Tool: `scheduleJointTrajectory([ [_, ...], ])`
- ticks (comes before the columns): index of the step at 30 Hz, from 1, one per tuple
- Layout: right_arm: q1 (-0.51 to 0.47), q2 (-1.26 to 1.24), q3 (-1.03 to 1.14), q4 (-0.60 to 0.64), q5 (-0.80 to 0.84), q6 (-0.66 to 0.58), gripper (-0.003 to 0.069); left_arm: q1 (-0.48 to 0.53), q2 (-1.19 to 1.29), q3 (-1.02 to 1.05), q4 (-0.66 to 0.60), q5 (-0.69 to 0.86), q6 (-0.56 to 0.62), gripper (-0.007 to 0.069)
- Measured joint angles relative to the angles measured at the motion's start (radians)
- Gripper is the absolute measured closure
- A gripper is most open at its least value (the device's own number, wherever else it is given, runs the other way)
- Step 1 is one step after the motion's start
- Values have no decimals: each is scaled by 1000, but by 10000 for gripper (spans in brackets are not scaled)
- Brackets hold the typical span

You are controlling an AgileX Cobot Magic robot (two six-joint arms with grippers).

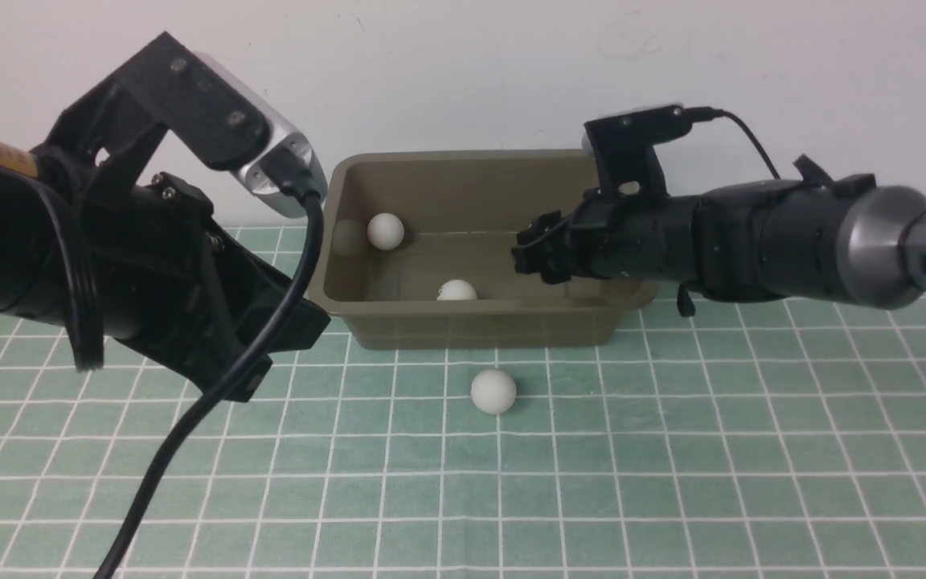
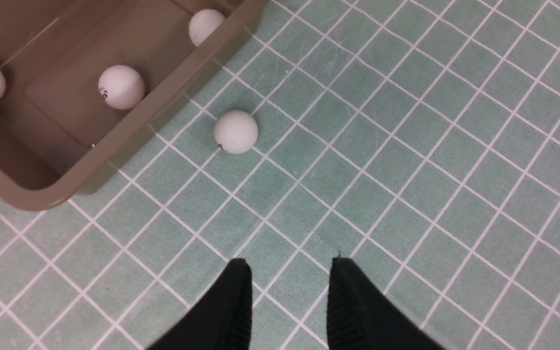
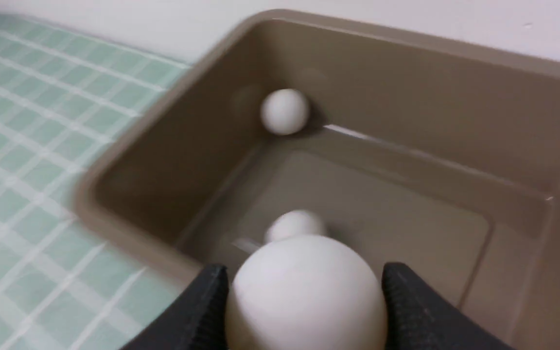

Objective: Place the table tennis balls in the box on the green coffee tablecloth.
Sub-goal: 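Release the ping pong ball into the bin and lift the gripper away, then reach for and grasp a ping pong ball on the table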

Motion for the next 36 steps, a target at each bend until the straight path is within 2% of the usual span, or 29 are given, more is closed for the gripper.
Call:
scheduleJointTrajectory([
  [6, 0, -202, 77, -18, -9, -21, 156, 0, 0, 0, 0, 16, 0, 419],
  [12, 29, -405, 273, -14, -147, -46, 164, 0, 0, 0, 1, 16, 0, 419],
  [16, 126, -562, 447, -7, -163, -56, 164, 0, 0, 0, 1, 16, 0, 419],
  [18, 218, -611, 524, -5, -161, -58, 164, 0, 0, 0, 1, 16, 0, 419],
  [20, 309, -609, 577, -4, -162, -58, 165, 0, 0, 0, 1, 16, 0, 419],
  [24, 402, -530, 588, -3, -200, -61, 165, 0, 0, 0, 2, 16, 0, 419],
  [31, 420, -326, 554, 66, -392, -61, 165, 0, 0, 0, 2, 25, -4, 419],
  [36, 420, -292, 531, 78, -406, -61, 165, 0, 0, 0, 2, 40, -5, 419],
])
